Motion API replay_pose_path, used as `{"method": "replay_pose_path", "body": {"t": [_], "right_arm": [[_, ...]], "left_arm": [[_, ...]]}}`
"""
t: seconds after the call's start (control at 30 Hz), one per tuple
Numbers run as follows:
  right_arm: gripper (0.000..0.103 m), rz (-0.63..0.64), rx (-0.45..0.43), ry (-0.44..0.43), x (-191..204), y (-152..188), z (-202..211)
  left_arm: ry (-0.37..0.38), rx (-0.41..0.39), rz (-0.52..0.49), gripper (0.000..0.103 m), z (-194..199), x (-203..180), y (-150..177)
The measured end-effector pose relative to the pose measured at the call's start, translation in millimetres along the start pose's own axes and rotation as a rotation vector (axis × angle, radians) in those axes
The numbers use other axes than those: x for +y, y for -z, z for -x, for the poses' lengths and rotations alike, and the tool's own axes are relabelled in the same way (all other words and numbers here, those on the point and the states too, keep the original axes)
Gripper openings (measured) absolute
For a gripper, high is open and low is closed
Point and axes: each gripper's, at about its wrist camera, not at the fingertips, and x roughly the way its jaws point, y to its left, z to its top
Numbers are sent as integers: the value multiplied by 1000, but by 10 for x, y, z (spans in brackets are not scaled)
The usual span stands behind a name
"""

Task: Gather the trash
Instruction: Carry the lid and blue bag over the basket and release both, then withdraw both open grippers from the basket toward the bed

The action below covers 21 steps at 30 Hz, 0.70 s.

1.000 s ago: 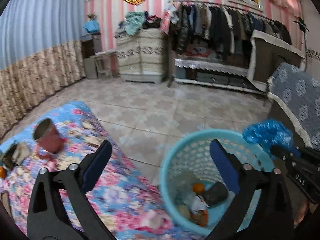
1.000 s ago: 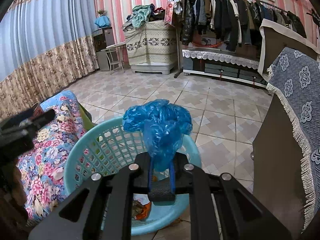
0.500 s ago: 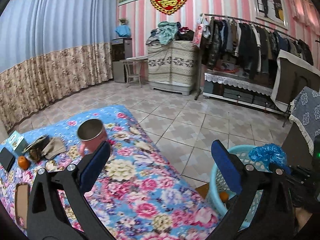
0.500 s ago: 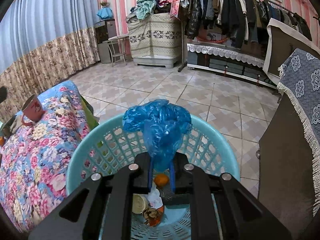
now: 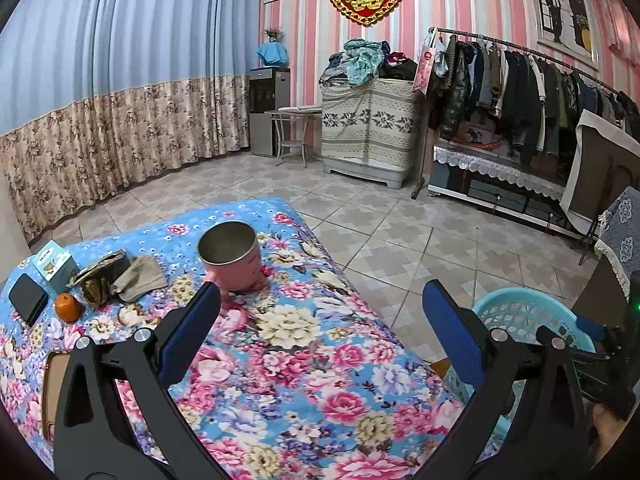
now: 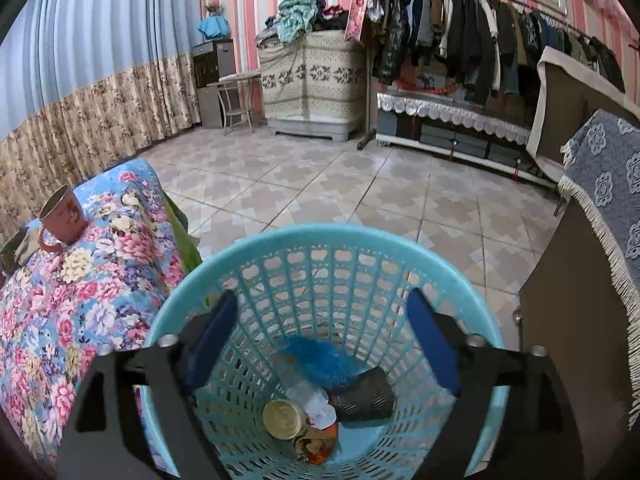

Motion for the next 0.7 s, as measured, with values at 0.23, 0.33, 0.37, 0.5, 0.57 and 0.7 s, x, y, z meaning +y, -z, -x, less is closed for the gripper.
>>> {"method": "replay_pose_path", "body": {"t": [0.23, 0.33, 0.37, 0.5, 0.57, 0.7], "right_arm": [[96, 12, -74, 5, 47, -79, 199], [96, 8, -84, -7, 57, -92, 251], [96, 5, -85, -10, 59, -89, 264], [96, 8, -82, -16, 98, -62, 284], [96, 16, -79, -16, 124, -49, 285], [96, 19, -80, -18, 160, -42, 299]], "left_arm": [[-22, -16, 2, 98, 118, 124, 3], [-29, -20, 7, 98, 165, 178, 9], [-32, -21, 10, 98, 179, 200, 8], [-36, -19, 19, 98, 206, 251, 8], [-39, -18, 19, 98, 215, 272, 8], [-38, -18, 24, 98, 227, 294, -7]]}}
